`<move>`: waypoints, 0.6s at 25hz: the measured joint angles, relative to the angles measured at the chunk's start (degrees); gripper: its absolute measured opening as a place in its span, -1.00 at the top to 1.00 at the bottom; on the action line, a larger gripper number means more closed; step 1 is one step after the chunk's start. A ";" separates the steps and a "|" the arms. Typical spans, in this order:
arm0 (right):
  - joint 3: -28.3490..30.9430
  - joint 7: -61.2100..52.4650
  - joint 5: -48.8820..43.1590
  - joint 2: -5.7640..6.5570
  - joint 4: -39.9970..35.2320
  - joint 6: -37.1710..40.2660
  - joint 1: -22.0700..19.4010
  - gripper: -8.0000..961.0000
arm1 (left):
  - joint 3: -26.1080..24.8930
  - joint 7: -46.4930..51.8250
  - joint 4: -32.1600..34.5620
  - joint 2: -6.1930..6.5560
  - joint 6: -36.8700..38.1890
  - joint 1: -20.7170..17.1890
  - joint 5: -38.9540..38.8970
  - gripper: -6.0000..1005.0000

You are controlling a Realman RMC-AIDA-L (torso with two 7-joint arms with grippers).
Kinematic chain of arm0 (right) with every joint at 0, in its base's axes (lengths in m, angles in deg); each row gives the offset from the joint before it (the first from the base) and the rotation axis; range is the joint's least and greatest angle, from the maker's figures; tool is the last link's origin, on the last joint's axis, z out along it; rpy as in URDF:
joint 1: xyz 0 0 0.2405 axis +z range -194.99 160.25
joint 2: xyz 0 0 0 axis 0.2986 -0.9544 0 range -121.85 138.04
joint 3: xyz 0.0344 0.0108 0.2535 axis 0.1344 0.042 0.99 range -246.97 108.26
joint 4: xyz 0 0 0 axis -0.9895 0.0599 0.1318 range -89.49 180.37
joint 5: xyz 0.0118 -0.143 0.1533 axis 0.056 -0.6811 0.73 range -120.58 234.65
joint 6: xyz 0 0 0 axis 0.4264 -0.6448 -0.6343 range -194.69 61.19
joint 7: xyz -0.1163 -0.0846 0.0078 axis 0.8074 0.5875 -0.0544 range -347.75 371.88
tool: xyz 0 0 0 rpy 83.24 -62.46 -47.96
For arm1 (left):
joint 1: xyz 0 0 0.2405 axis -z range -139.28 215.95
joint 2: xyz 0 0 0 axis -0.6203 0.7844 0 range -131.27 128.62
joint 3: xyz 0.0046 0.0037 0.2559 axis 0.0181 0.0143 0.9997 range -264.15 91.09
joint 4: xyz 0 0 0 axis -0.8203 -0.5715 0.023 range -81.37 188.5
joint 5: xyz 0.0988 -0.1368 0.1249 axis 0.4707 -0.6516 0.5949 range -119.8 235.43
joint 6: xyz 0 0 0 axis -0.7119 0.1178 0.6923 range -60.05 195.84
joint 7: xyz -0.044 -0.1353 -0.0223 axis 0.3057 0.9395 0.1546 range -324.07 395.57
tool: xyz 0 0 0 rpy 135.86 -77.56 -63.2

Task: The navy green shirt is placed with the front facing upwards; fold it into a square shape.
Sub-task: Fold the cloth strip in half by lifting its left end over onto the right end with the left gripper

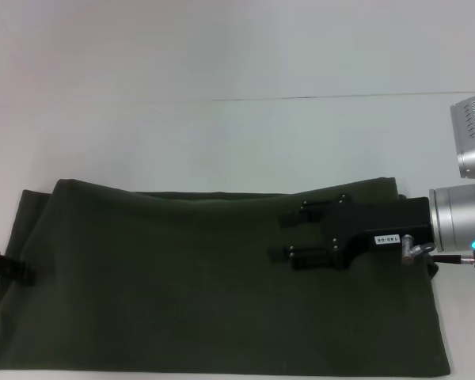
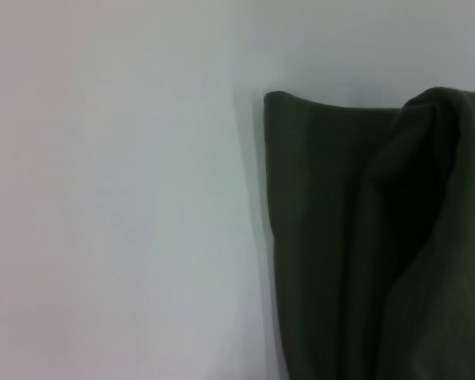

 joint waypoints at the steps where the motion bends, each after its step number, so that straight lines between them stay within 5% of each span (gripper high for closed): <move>1: -0.02 0.00 0.00 0.00 0.00 0.00 0.01 -0.47 | 0.01 -0.01 0.00 -0.04 0.01 0.06 0.05 -0.87; 15: -0.04 -0.07 0.00 0.00 0.00 0.00 0.03 -0.46 | -0.11 0.14 -1.26 0.00 0.24 0.60 -0.01 -0.87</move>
